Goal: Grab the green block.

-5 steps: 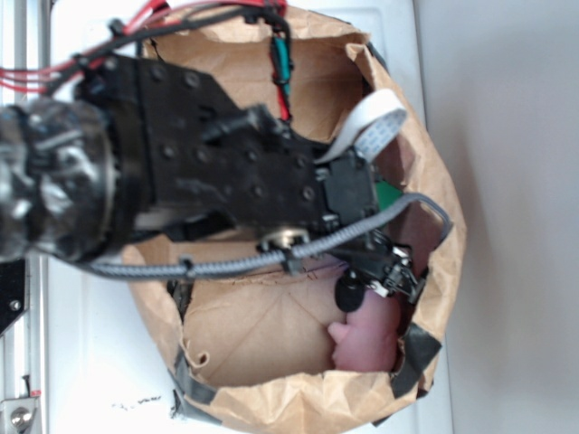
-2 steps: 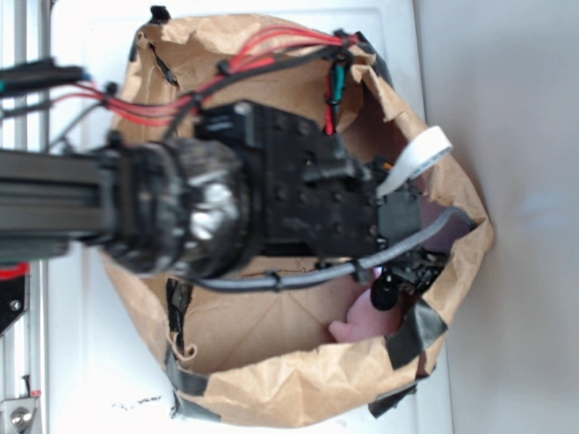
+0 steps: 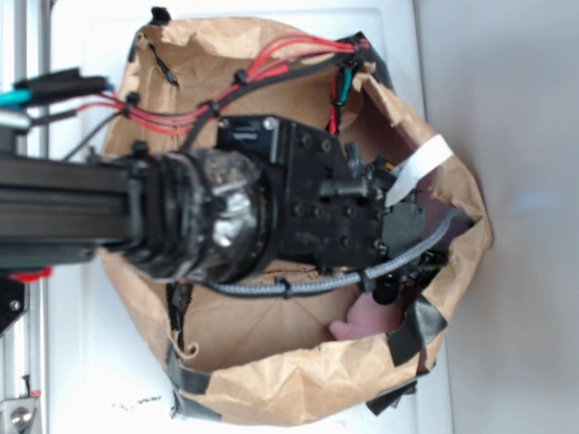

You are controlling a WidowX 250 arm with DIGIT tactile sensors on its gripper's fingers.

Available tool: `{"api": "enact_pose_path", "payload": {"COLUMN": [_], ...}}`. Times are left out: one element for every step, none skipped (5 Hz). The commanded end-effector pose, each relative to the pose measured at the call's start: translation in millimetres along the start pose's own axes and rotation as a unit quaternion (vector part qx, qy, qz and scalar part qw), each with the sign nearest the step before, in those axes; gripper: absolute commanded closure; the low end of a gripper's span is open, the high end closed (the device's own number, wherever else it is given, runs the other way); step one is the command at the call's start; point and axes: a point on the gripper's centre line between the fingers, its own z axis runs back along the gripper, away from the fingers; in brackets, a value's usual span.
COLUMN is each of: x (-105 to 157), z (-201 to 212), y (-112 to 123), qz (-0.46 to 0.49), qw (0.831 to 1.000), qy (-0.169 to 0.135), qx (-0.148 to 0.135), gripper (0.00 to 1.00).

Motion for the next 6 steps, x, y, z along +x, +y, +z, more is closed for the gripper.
{"api": "enact_pose_path", "payload": {"x": [32, 40, 29, 37, 40, 43], "z": [-11, -17, -8, -10, -1, 13], "y": [-15, -17, -13, -16, -16, -17], "qz": [-0.008, -0.016, -0.016, -0.026, -0.035, -0.036], "qw": [1.0, 0.999, 0.999, 0.999, 0.999, 0.998], "qy": [-0.029, -0.028, -0.034, -0.028, -0.023, -0.013], "qx": [0.003, 0.005, -0.005, -0.015, -0.032, -0.051], "gripper": [0.0, 0.0, 1.0, 1.0, 1.0, 1.0]}}
